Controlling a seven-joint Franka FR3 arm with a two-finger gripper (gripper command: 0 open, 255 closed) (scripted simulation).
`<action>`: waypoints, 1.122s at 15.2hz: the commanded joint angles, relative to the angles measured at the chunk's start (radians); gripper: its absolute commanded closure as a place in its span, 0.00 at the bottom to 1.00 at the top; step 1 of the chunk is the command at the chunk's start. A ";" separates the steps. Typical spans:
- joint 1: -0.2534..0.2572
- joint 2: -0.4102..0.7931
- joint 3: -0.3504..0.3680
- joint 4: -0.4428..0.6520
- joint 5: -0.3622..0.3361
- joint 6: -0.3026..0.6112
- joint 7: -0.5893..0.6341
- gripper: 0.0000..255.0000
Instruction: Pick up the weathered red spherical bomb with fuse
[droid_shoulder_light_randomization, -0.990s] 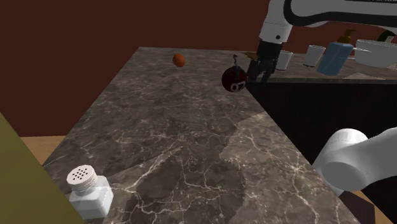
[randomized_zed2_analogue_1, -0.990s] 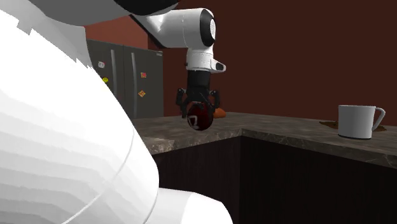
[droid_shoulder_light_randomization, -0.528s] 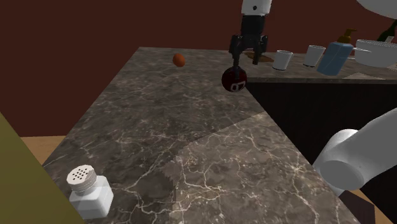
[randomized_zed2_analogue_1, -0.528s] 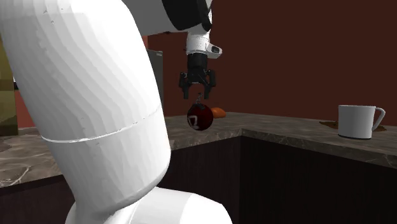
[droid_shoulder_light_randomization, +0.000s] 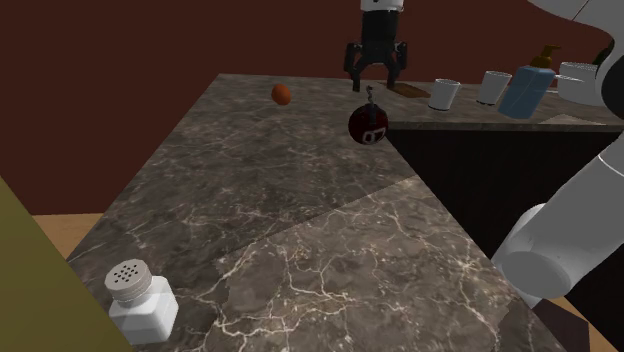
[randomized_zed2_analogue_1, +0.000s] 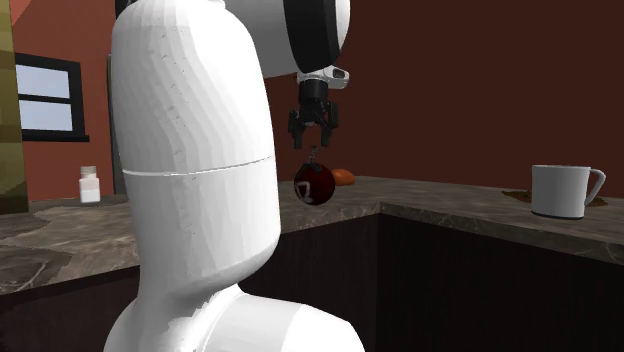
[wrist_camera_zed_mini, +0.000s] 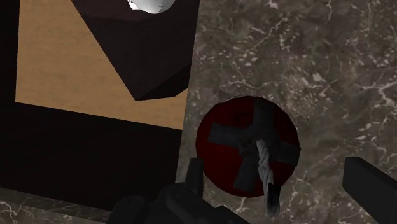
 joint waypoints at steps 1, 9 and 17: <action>0.000 -0.013 -0.001 -0.040 0.001 0.027 -0.001 0.00; 0.000 -0.031 -0.001 -0.097 0.002 0.066 -0.003 1.00; 0.000 -0.017 -0.001 -0.053 0.001 0.036 -0.001 1.00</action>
